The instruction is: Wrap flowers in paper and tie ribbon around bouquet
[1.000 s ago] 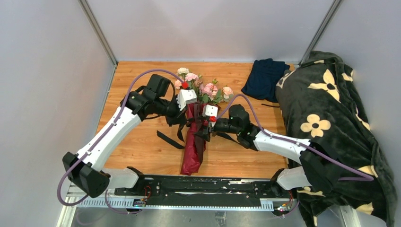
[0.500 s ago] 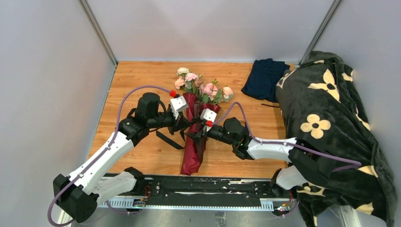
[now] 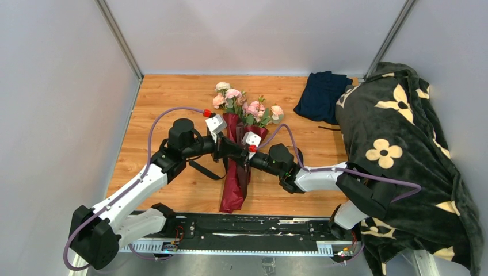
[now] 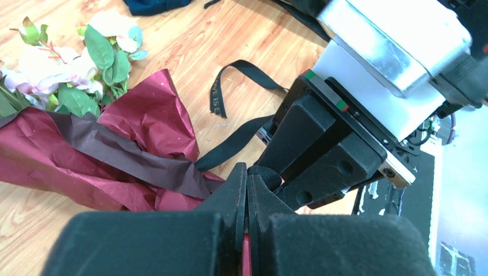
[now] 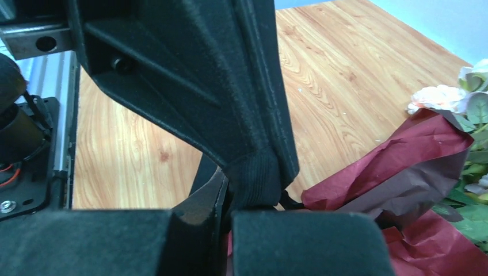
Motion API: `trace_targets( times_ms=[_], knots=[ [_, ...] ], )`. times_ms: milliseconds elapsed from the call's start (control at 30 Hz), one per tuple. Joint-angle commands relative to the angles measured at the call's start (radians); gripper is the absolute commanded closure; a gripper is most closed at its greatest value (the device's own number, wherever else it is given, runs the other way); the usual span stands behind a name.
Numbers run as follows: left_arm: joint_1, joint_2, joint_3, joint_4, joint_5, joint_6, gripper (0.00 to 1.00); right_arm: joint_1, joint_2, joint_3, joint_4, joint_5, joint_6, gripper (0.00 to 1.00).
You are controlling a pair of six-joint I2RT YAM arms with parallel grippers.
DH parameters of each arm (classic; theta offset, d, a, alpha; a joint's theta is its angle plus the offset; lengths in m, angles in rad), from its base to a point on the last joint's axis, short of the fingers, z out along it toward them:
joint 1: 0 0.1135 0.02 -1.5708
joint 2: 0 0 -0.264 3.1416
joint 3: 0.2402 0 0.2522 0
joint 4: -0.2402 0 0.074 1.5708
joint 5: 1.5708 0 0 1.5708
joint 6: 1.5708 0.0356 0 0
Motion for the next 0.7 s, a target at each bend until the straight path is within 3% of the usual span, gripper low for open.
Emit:
trace_targets(
  times_ms=[0,133,200,267,367,433,533,667],
  knots=[
    [-0.002,-0.022,-0.035,0.066,0.065,-0.024,0.88,-0.048,0.006,-0.014,0.085,-0.076,0.049,1.00],
    [0.073,-0.036,-0.019,0.005,0.196,0.138,0.27,-0.116,-0.015,-0.010,-0.011,-0.325,-0.060,1.00],
    [0.128,-0.028,0.006,-0.109,0.318,0.274,0.18,-0.125,-0.028,0.004,-0.108,-0.454,-0.176,1.00],
    [0.153,-0.019,0.044,-0.285,0.376,0.420,0.17,-0.125,-0.039,0.028,-0.228,-0.556,-0.303,1.00],
    [0.151,-0.012,0.098,-0.580,0.434,0.843,0.25,-0.126,-0.047,0.074,-0.371,-0.619,-0.416,1.00],
    [0.129,-0.009,0.106,-0.644,0.414,0.965,0.27,-0.127,-0.043,0.103,-0.426,-0.639,-0.469,1.00],
    [0.108,0.001,0.107,-0.578,0.406,0.943,0.27,-0.128,-0.026,0.146,-0.478,-0.645,-0.512,1.00],
    [0.077,0.004,0.052,-0.275,0.337,0.615,0.41,-0.128,-0.011,0.180,-0.480,-0.579,-0.499,1.00]
  ],
)
